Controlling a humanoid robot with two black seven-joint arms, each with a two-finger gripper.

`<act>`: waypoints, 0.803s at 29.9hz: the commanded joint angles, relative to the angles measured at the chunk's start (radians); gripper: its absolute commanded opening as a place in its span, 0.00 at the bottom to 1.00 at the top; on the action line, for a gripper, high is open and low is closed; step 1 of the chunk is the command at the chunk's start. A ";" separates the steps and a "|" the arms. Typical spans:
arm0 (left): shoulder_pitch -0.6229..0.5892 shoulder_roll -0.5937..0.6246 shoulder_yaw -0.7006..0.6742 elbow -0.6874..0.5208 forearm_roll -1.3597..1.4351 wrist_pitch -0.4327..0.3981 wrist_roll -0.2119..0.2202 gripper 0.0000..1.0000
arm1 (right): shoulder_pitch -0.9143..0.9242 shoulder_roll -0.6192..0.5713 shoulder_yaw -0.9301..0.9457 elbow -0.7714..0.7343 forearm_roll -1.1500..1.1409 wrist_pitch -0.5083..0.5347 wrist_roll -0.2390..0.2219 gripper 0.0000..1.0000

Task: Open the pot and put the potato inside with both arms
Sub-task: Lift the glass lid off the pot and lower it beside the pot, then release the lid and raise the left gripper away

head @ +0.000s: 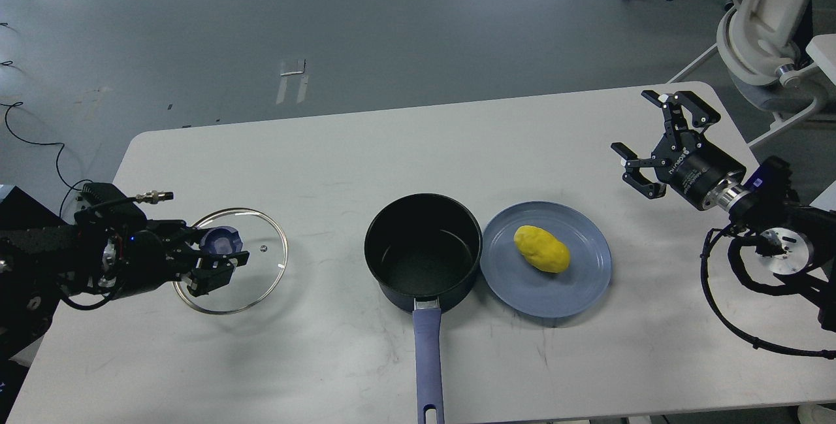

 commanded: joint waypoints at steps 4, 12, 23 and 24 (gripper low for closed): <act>0.053 -0.011 -0.002 0.073 -0.010 0.047 0.000 0.32 | 0.001 0.000 0.000 0.000 -0.001 0.000 0.000 0.97; 0.082 -0.031 0.000 0.119 -0.032 0.061 0.000 0.37 | -0.001 -0.002 0.000 0.002 -0.001 0.000 0.000 0.97; 0.105 -0.074 -0.006 0.149 -0.033 0.062 0.000 0.70 | -0.001 -0.008 0.000 0.003 -0.001 0.000 0.000 0.97; 0.105 -0.074 -0.006 0.149 -0.035 0.062 0.000 0.71 | -0.001 -0.011 0.000 0.003 -0.001 0.000 0.000 0.97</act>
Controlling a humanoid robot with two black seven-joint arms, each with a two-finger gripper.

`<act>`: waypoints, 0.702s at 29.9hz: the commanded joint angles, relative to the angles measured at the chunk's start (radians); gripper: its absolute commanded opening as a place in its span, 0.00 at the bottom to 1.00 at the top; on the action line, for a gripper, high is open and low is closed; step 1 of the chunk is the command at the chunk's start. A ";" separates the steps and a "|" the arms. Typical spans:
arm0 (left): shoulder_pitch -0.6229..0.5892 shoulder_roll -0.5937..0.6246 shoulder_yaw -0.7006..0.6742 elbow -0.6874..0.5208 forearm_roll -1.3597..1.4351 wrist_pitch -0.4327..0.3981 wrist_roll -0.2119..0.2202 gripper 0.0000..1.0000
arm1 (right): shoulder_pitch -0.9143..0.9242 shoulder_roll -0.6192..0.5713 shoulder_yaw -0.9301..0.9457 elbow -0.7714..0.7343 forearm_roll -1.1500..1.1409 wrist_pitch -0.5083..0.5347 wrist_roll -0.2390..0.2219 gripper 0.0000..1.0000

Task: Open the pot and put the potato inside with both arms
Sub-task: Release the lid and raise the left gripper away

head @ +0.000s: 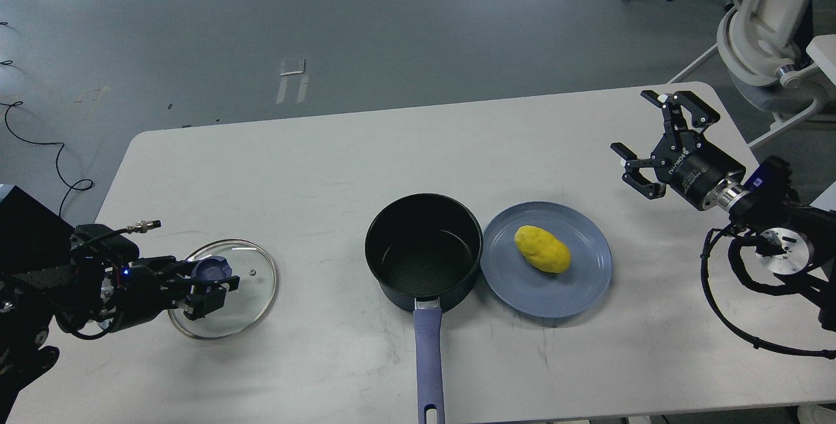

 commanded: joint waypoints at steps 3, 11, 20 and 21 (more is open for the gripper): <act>0.000 -0.003 -0.004 0.000 -0.007 -0.002 0.000 0.90 | -0.001 -0.009 0.000 0.003 0.000 0.000 0.000 0.97; -0.127 0.009 -0.007 -0.013 -0.280 -0.020 0.000 0.98 | 0.049 -0.107 -0.003 0.019 -0.063 0.000 0.000 0.97; -0.348 0.023 -0.044 -0.049 -0.962 -0.336 0.000 0.98 | 0.310 -0.259 -0.100 0.117 -0.489 0.000 0.000 1.00; -0.353 0.020 -0.068 -0.051 -1.106 -0.386 0.000 0.98 | 0.363 -0.266 -0.122 0.137 -0.565 0.000 0.000 0.99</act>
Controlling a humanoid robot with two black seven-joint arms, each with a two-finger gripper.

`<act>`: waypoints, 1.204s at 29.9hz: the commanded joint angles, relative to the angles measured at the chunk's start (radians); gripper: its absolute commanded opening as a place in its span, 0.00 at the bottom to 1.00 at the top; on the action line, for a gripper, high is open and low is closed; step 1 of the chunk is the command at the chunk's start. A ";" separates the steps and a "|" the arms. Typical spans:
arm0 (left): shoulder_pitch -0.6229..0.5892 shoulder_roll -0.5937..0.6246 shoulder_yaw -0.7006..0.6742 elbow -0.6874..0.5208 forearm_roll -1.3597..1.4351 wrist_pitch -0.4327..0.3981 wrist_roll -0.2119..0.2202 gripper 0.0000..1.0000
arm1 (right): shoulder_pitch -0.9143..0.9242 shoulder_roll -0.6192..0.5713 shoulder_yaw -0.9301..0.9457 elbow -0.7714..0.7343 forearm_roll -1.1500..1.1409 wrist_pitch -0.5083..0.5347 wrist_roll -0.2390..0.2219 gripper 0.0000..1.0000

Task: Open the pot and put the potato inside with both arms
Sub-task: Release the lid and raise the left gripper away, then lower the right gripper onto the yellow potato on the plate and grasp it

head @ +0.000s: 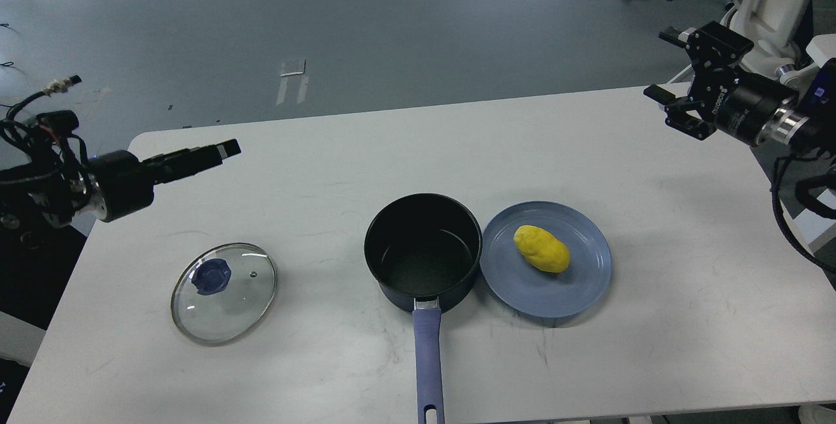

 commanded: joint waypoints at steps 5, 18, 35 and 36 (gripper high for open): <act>-0.034 -0.029 -0.106 0.000 -0.682 -0.167 0.000 0.98 | 0.254 -0.025 -0.165 0.118 -0.418 0.000 0.000 0.99; 0.070 -0.063 -0.117 0.003 -0.974 -0.167 0.012 0.98 | 0.461 0.188 -0.554 0.196 -0.982 0.000 0.000 0.99; 0.086 -0.073 -0.148 0.003 -0.972 -0.167 0.013 0.98 | 0.493 0.423 -0.745 0.161 -1.104 0.000 0.000 0.99; 0.086 -0.073 -0.148 0.003 -0.972 -0.167 0.013 0.98 | 0.493 0.428 -0.750 0.153 -1.104 0.000 0.000 0.99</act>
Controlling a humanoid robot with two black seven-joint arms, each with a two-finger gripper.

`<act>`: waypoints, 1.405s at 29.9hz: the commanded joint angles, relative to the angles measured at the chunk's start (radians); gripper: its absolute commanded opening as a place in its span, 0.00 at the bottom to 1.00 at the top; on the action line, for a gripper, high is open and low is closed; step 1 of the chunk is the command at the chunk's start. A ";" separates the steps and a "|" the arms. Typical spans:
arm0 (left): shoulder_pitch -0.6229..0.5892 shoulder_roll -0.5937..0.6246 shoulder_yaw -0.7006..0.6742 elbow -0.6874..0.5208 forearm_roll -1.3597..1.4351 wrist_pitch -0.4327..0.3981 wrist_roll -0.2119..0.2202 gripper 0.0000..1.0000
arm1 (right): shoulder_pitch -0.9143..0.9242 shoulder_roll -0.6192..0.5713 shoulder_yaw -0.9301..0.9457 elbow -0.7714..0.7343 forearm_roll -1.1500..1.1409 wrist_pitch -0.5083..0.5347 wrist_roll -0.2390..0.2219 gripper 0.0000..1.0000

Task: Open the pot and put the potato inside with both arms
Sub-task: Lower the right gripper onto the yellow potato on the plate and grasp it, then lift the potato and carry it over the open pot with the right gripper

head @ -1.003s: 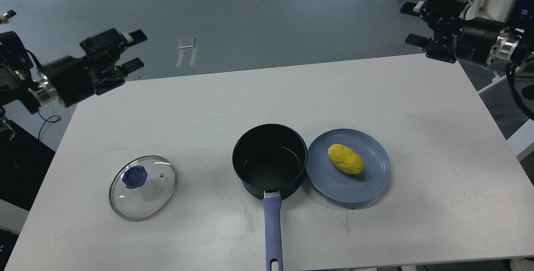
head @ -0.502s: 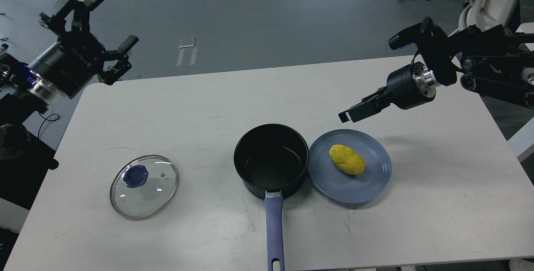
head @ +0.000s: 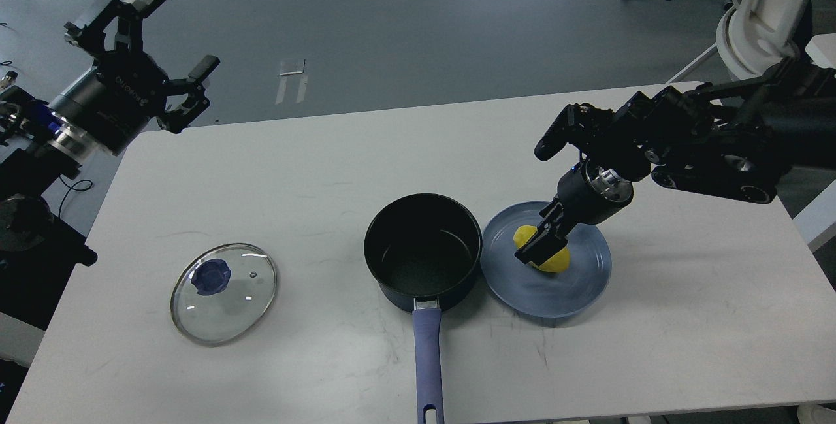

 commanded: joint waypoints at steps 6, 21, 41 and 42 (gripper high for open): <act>0.000 0.000 -0.008 0.000 0.000 0.000 0.002 0.98 | -0.011 0.062 -0.036 -0.064 0.000 0.000 0.000 0.98; 0.002 -0.003 -0.019 -0.002 0.000 0.000 0.002 0.98 | -0.014 0.073 -0.084 -0.078 0.000 0.000 0.000 0.73; 0.005 -0.003 -0.037 -0.002 0.000 0.000 0.002 0.98 | 0.175 -0.028 0.079 -0.054 0.067 0.000 0.000 0.21; 0.005 -0.003 -0.037 -0.002 0.000 0.000 0.002 0.98 | 0.189 -0.023 0.083 -0.055 0.080 0.000 0.000 0.21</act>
